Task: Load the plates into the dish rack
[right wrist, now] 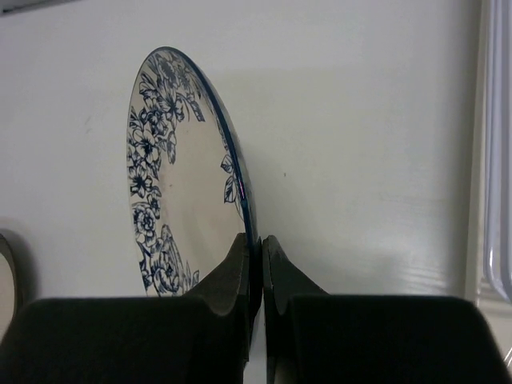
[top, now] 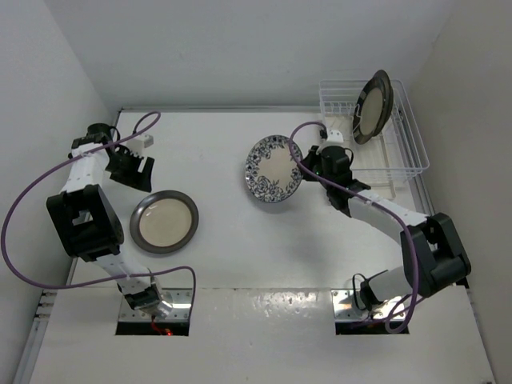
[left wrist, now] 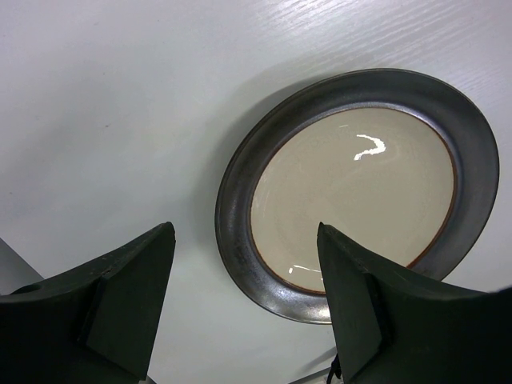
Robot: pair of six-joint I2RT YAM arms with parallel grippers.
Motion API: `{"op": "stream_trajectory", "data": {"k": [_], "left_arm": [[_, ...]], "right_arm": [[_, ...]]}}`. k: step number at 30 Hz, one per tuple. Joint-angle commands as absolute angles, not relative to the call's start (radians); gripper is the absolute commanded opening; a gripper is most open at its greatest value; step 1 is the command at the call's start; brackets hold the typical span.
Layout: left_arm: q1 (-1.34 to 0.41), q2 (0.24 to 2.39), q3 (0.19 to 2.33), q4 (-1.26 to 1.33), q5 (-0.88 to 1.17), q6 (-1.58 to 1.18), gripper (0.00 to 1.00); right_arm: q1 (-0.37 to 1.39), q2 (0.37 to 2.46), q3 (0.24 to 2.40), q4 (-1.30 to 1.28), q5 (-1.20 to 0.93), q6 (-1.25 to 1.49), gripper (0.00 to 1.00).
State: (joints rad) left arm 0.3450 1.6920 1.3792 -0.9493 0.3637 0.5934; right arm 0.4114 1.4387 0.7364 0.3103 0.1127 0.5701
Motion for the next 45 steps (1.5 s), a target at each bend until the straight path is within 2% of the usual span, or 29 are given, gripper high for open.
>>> {"op": "stream_trajectory", "data": {"k": [1,7,12,23,32,45], "left_arm": [[0.333,1.644,1.401,-0.954,0.388,0.589,0.77],[0.333,1.644,1.401,-0.954,0.379,0.589,0.77],[0.333,1.654,1.401,-0.954,0.388,0.580,0.77],[0.333,1.654,1.391,-0.954,0.388,0.580,0.77],[0.333,1.654,1.373,-0.945,0.397,0.580,0.77],[0.333,1.663,1.336,-0.936,0.397,0.580,0.77]], "right_arm": [[0.403,1.373,0.833,0.491,0.094,0.572,0.00],[0.402,1.361,0.978,0.465,0.146,0.477,0.00],[0.388,1.390,1.118,0.482,0.242,0.272,0.00],[0.241,1.477,1.356,0.598,0.393,0.082,0.00],[0.196,1.580,1.450,0.681,0.500,-0.296,0.00],[0.137,1.733,1.525,0.719,0.572,-0.452,0.00]]}}
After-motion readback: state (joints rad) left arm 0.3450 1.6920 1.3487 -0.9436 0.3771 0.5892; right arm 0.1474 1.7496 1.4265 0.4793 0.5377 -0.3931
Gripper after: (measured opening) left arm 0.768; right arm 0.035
